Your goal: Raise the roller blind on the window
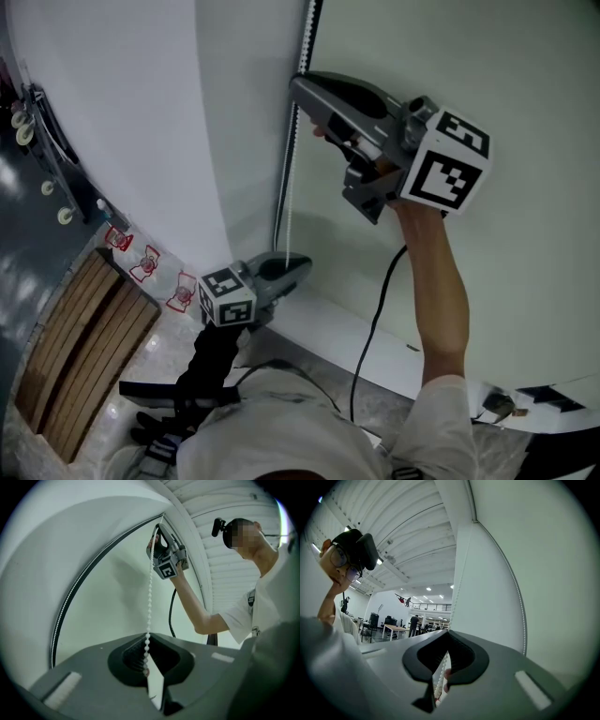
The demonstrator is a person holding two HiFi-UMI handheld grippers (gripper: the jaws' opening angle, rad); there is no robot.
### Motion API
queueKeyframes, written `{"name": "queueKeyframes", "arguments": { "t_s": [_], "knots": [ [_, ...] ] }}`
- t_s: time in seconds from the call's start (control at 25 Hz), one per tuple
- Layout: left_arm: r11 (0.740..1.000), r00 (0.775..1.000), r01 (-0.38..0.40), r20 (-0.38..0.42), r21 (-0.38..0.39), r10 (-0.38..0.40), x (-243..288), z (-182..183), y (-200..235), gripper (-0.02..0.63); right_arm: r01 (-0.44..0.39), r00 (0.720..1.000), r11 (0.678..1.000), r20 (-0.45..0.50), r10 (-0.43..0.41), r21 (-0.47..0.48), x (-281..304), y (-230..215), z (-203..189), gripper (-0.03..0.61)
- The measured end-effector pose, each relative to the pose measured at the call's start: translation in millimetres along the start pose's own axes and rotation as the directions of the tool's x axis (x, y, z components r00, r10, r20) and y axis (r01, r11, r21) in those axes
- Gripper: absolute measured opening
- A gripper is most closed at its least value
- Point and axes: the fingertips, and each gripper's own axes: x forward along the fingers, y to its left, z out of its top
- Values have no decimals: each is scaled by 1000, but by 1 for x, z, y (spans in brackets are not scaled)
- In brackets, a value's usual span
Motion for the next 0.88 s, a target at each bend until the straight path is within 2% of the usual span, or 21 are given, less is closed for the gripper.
{"name": "queueKeyframes", "arguments": {
  "t_s": [0.24, 0.6, 0.88],
  "knots": [
    [1000, 1000, -6, -7, 1, 6, 8, 9, 6, -2, -3, 999, 1000, -50, 5, 31, -2, -10, -19, 5],
    [1000, 1000, 2, 17, 9, -2, 1, 9, 2, -2, -12, 996, 997, -85, 19, 76, -13, 13, -64, 5],
    [1000, 1000, -5, 20, 8, 5, -1, 10, 3, -2, -20, 988, 993, -148, 38, 116, -17, 25, -101, 5]
  ]
}}
